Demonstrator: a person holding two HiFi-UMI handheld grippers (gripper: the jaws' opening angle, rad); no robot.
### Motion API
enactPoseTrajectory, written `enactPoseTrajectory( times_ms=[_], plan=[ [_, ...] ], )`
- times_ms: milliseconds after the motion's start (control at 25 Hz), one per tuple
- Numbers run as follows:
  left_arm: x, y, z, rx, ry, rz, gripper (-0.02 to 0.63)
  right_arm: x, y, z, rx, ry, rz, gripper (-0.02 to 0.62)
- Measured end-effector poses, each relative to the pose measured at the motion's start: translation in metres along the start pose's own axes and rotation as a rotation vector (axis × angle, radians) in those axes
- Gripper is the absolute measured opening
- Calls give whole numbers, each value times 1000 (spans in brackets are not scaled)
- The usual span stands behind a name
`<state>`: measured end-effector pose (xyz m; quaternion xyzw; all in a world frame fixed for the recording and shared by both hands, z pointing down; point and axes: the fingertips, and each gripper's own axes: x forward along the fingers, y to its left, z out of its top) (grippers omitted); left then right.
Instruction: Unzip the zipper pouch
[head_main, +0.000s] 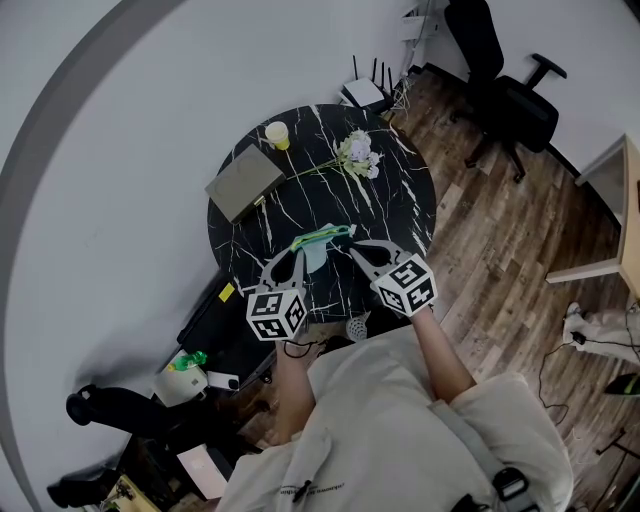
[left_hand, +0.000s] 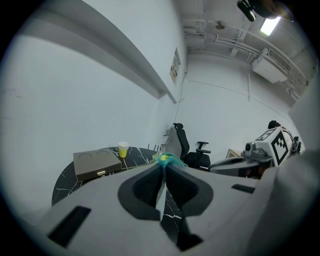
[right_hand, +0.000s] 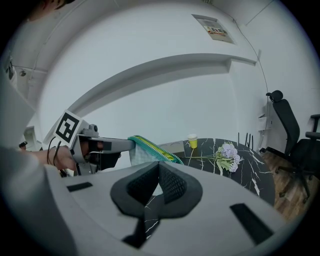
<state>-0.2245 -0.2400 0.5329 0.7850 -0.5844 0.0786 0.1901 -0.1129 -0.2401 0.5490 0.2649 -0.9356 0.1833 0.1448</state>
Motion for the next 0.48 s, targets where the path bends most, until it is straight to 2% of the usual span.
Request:
enactPoseTrajectory(
  times_ms=[480],
  plan=[
    [-3, -1, -2, -3, -2, -3, 40, -2, 3, -3, 7, 3, -1, 3]
  ],
)
